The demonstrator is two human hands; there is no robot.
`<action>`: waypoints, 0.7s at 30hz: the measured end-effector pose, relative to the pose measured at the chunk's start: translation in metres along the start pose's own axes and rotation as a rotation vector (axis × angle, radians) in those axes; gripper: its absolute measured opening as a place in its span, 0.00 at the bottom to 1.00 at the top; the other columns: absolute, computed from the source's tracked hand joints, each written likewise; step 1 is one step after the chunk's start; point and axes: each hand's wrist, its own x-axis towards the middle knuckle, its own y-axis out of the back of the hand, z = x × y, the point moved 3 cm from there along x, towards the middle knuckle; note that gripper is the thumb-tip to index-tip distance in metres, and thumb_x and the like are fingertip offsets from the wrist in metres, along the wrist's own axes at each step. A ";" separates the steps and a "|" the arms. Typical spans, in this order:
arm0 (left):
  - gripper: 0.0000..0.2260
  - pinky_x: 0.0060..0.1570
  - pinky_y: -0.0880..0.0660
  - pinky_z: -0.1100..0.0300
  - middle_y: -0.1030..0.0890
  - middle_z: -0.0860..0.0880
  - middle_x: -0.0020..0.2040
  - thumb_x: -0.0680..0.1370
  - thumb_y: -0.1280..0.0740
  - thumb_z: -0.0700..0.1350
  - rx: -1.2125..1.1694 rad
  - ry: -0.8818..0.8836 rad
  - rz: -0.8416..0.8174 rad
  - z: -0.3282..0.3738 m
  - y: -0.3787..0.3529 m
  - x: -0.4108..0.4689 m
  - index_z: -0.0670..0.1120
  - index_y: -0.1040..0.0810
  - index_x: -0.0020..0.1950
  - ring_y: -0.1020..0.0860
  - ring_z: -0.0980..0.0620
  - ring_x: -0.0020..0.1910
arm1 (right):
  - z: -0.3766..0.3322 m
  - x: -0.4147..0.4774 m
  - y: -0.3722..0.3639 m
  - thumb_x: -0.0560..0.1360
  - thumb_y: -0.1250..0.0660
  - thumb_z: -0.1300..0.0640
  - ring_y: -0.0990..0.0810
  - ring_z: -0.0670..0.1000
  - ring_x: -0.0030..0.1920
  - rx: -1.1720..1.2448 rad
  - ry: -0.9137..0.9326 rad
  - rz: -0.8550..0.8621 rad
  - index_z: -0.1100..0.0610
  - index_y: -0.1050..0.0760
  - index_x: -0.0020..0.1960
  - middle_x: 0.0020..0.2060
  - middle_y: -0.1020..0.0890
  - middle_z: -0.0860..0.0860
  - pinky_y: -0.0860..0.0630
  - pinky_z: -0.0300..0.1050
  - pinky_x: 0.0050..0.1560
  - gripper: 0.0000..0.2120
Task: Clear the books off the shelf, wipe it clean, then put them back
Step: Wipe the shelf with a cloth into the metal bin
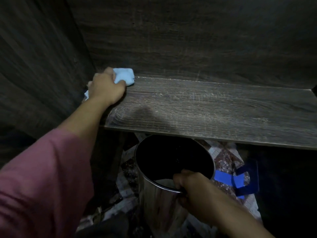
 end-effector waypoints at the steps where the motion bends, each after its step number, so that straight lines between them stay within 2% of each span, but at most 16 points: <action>1: 0.10 0.53 0.31 0.50 0.21 0.42 0.50 0.71 0.39 0.55 -0.065 -0.041 -0.004 0.003 -0.001 -0.005 0.50 0.31 0.43 0.25 0.38 0.54 | 0.000 0.001 -0.001 0.73 0.34 0.62 0.30 0.42 0.40 -0.024 -0.006 -0.001 0.37 0.33 0.30 0.38 0.33 0.40 0.38 0.29 0.34 0.23; 4: 0.10 0.41 0.32 0.51 0.27 0.50 0.34 0.69 0.38 0.53 -0.302 -0.161 -0.090 0.016 -0.006 -0.034 0.49 0.35 0.36 0.26 0.44 0.39 | 0.002 0.007 -0.007 0.72 0.35 0.63 0.25 0.53 0.47 -0.068 -0.006 0.013 0.44 0.40 0.31 0.42 0.30 0.44 0.37 0.37 0.37 0.21; 7: 0.09 0.35 0.37 0.54 0.31 0.54 0.30 0.70 0.38 0.52 -0.369 -0.250 -0.149 0.026 -0.014 -0.061 0.51 0.36 0.37 0.31 0.52 0.32 | 0.001 0.013 -0.012 0.70 0.35 0.63 0.23 0.54 0.49 -0.056 0.016 0.047 0.48 0.37 0.34 0.43 0.30 0.45 0.32 0.41 0.42 0.15; 8: 0.08 0.35 0.36 0.54 0.30 0.54 0.31 0.72 0.38 0.51 -0.375 -0.273 -0.088 0.029 -0.013 -0.066 0.51 0.37 0.38 0.30 0.51 0.33 | 0.000 0.013 -0.013 0.70 0.36 0.62 0.23 0.55 0.50 -0.051 0.023 0.056 0.49 0.35 0.37 0.43 0.29 0.45 0.30 0.42 0.45 0.11; 10: 0.05 0.40 0.32 0.51 0.27 0.50 0.37 0.73 0.39 0.47 -0.447 -0.239 0.143 0.027 -0.007 -0.065 0.49 0.35 0.42 0.27 0.44 0.39 | -0.001 0.015 -0.014 0.70 0.36 0.62 0.22 0.55 0.51 -0.046 0.037 0.074 0.50 0.30 0.44 0.45 0.26 0.46 0.27 0.44 0.47 0.08; 12: 0.06 0.47 0.31 0.48 0.25 0.41 0.43 0.73 0.41 0.44 -0.481 -0.126 0.392 0.018 0.002 -0.054 0.43 0.32 0.46 0.26 0.40 0.46 | -0.001 0.015 -0.015 0.70 0.36 0.62 0.22 0.55 0.51 -0.043 0.054 0.091 0.51 0.29 0.45 0.46 0.24 0.48 0.27 0.44 0.48 0.08; 14: 0.08 0.51 0.31 0.47 0.24 0.37 0.48 0.73 0.41 0.42 -0.451 -0.060 0.506 0.007 0.007 -0.036 0.39 0.30 0.48 0.26 0.38 0.50 | 0.001 0.015 -0.014 0.70 0.36 0.61 0.22 0.56 0.50 -0.041 0.052 0.102 0.51 0.29 0.45 0.46 0.24 0.49 0.27 0.45 0.47 0.07; 15: 0.07 0.52 0.31 0.49 0.24 0.37 0.49 0.73 0.40 0.41 -0.426 -0.050 0.481 0.005 0.007 -0.027 0.39 0.30 0.48 0.25 0.39 0.51 | 0.002 0.015 -0.014 0.70 0.36 0.61 0.22 0.56 0.50 -0.040 0.046 0.101 0.51 0.29 0.45 0.46 0.24 0.50 0.26 0.46 0.47 0.07; 17: 0.06 0.49 0.33 0.54 0.23 0.39 0.50 0.76 0.39 0.42 -0.341 -0.065 0.308 0.004 0.001 -0.012 0.41 0.31 0.50 0.25 0.41 0.51 | 0.004 0.015 -0.014 0.69 0.36 0.62 0.22 0.57 0.51 -0.045 0.032 0.094 0.53 0.28 0.45 0.47 0.24 0.50 0.25 0.47 0.48 0.07; 19: 0.06 0.44 0.35 0.56 0.23 0.42 0.47 0.76 0.38 0.43 -0.234 -0.134 0.158 0.008 -0.005 -0.006 0.43 0.32 0.51 0.25 0.43 0.47 | 0.008 0.014 -0.015 0.70 0.36 0.63 0.22 0.57 0.50 -0.054 0.021 0.087 0.51 0.30 0.42 0.47 0.24 0.50 0.26 0.46 0.47 0.08; 21: 0.06 0.43 0.34 0.55 0.24 0.45 0.45 0.76 0.38 0.44 -0.188 -0.208 0.082 0.013 -0.006 -0.006 0.46 0.34 0.50 0.28 0.45 0.44 | 0.011 0.014 -0.016 0.70 0.35 0.64 0.22 0.57 0.51 -0.067 0.009 0.075 0.49 0.30 0.42 0.48 0.24 0.50 0.27 0.45 0.47 0.10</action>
